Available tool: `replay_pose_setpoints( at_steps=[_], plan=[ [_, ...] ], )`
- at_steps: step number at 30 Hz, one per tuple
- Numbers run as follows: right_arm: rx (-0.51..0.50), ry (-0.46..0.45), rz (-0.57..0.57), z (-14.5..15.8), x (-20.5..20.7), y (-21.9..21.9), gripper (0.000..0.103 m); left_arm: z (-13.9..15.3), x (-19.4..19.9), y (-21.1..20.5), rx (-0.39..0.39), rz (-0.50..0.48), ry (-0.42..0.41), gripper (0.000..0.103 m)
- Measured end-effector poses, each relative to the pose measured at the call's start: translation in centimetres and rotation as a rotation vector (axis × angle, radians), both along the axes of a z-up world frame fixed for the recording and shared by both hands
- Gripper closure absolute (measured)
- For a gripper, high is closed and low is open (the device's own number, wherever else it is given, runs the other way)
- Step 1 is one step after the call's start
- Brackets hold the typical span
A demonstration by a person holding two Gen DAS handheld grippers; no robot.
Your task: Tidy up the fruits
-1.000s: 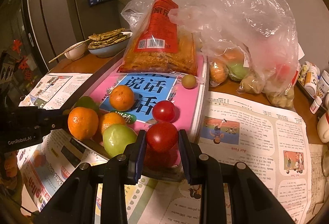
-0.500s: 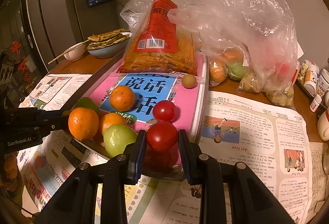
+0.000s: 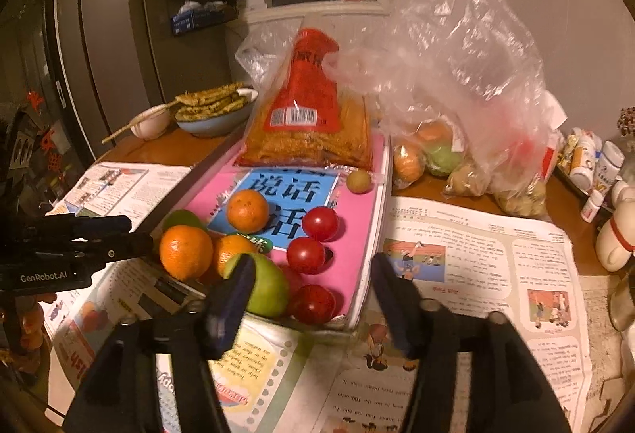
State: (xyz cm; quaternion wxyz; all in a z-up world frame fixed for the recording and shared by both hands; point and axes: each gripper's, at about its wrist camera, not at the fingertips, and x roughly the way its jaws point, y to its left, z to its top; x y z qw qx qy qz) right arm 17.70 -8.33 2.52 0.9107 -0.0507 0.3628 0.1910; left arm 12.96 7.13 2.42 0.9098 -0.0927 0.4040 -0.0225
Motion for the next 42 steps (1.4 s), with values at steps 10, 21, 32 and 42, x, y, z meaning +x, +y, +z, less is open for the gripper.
replay_pose_setpoints(
  at_steps=[10, 21, 32, 42],
  plan=[
    [-0.010, -0.047, -0.026, 0.4, -5.6, -0.8, 0.010, -0.5, -4.1, -2.5, 0.029, 0.026, -0.021, 0.023],
    [-0.003, -0.022, -0.097, -2.0, -9.2, -2.2, 0.001, -2.5, -6.9, -5.0, 0.043, 0.029, 0.022, 0.023],
    [0.001, -0.032, -0.086, -1.6, -9.9, -1.7, 0.001, -2.8, -7.7, -5.2, 0.057, 0.034, 0.035, 0.023],
    [0.006, -0.034, -0.101, -1.4, -10.1, -1.9, 0.001, -2.3, -7.9, -4.9, 0.069, 0.045, 0.020, 0.023]
  ],
)
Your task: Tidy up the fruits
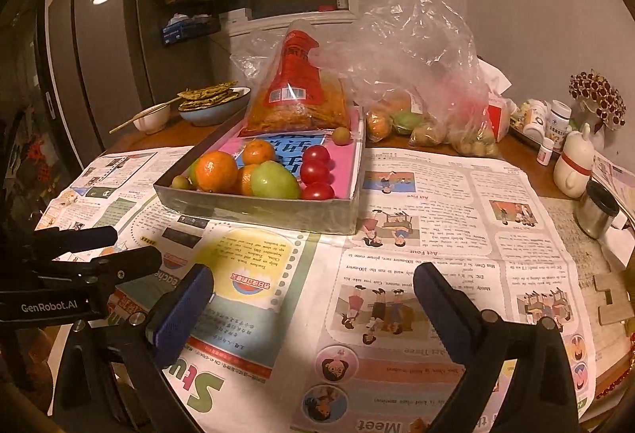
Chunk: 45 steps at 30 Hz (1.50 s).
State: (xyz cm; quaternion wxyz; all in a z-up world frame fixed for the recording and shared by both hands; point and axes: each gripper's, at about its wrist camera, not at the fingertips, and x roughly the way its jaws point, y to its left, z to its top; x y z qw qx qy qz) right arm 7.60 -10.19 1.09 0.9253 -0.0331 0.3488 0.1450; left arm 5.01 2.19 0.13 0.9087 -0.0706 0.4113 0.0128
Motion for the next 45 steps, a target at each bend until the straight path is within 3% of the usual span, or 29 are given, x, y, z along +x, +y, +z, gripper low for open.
replay_pose_setpoints(
  at_steps=[45],
  plan=[
    [0.005, 0.017, -0.028, -0.13, 0.01, -0.52, 0.001, 0.28, -0.36, -0.24, 0.019, -0.004, -0.001, 0.023]
  ],
)
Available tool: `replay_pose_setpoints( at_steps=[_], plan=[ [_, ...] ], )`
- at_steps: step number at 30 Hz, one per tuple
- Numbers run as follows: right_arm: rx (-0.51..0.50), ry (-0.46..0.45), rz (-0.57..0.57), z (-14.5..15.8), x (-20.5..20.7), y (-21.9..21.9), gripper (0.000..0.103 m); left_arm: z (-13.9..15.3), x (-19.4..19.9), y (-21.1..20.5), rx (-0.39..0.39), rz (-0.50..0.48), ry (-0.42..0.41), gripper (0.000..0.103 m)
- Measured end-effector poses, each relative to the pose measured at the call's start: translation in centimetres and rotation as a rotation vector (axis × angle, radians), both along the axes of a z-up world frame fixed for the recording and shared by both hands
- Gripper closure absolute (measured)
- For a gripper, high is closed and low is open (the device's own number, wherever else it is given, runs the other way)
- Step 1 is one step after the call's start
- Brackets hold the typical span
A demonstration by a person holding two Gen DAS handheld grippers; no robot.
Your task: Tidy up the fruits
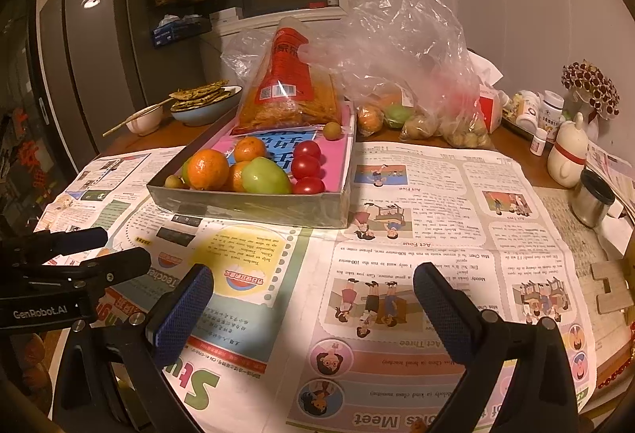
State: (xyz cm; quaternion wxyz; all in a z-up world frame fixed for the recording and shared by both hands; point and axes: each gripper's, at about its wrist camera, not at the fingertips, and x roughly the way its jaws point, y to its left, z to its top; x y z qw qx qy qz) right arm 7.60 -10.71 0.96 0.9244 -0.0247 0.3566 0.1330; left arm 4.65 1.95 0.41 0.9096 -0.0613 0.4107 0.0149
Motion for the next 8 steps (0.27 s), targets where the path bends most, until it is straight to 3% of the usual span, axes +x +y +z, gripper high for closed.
replay_pose_setpoints(
  at_steps=[4, 8],
  plan=[
    [-0.003, 0.012, -0.019, -0.3, 0.5, -0.6, 0.001, -0.3, 0.7, 1.4, 0.025, 0.047, 0.016, 0.023],
    [-0.013, 0.027, -0.075, -0.5, 2.1, -2.4, 0.001, -0.4, 2.5, 6.5, -0.020, 0.152, 0.026, 0.023]
  ],
)
